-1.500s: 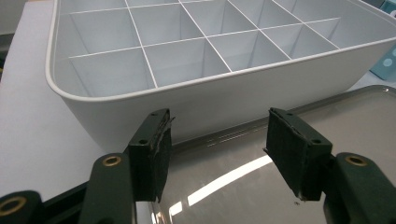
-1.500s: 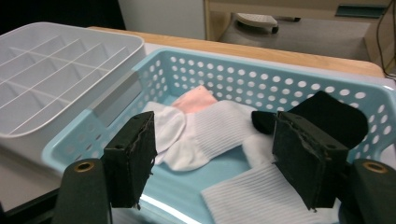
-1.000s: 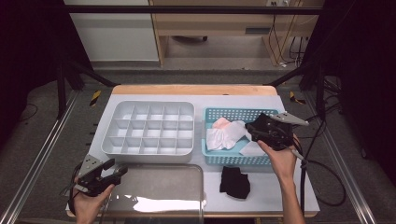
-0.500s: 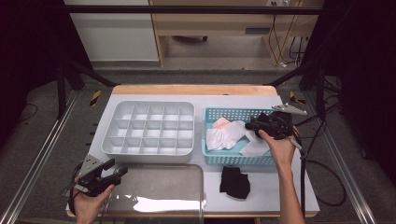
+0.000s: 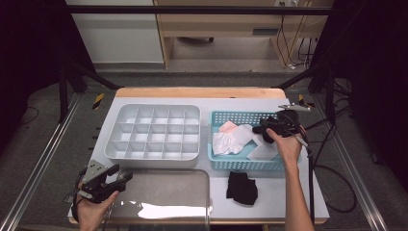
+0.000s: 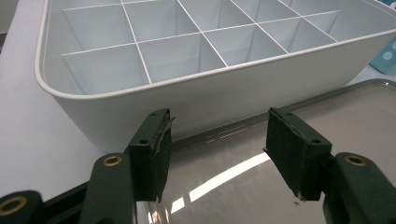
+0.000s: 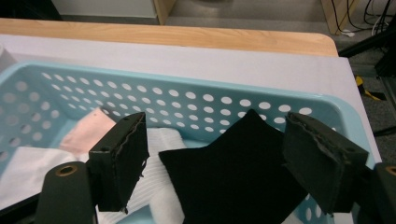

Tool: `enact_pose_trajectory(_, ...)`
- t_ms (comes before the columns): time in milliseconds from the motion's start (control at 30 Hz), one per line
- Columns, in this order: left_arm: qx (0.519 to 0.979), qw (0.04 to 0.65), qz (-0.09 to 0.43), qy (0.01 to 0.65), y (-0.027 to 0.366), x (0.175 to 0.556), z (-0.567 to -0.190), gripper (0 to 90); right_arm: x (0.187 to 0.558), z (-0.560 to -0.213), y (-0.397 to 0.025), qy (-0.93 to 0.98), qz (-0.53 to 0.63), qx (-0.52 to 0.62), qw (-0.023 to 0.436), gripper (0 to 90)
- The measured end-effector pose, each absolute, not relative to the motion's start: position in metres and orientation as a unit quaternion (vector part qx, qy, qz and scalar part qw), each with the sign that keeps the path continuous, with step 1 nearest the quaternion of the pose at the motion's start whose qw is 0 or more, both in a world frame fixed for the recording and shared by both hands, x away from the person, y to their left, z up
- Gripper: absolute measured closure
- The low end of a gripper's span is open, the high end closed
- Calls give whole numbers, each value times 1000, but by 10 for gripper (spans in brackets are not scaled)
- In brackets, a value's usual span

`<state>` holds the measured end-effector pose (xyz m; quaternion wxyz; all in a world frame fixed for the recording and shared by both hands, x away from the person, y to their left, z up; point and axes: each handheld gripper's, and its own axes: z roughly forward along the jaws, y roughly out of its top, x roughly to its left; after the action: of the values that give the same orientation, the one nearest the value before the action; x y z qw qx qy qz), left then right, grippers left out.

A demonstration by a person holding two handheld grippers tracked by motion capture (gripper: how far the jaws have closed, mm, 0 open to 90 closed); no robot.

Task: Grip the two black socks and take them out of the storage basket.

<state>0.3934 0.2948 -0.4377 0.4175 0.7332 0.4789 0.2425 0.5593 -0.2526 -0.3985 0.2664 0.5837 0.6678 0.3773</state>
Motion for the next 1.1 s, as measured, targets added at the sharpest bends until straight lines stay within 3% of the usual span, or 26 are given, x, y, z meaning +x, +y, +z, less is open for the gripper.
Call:
enact_pose_trajectory(533,736,416,241,478,293,394,-439,399,575,-426,-255,686,314,605,252,237)
enact_pose_trajectory(633,736,415,241,477,293,394,-439,398,577,-431,-255,693,299,610,241,310)
enact_pose_trajectory(967,737,414,241,477,293,394,-439,400,577,-434,-257,702,298,614,202,765)
enact_pose_trajectory(1100,735,416,240,478,293,394,-439,401,575,-430,-258,700,312,609,205,808)
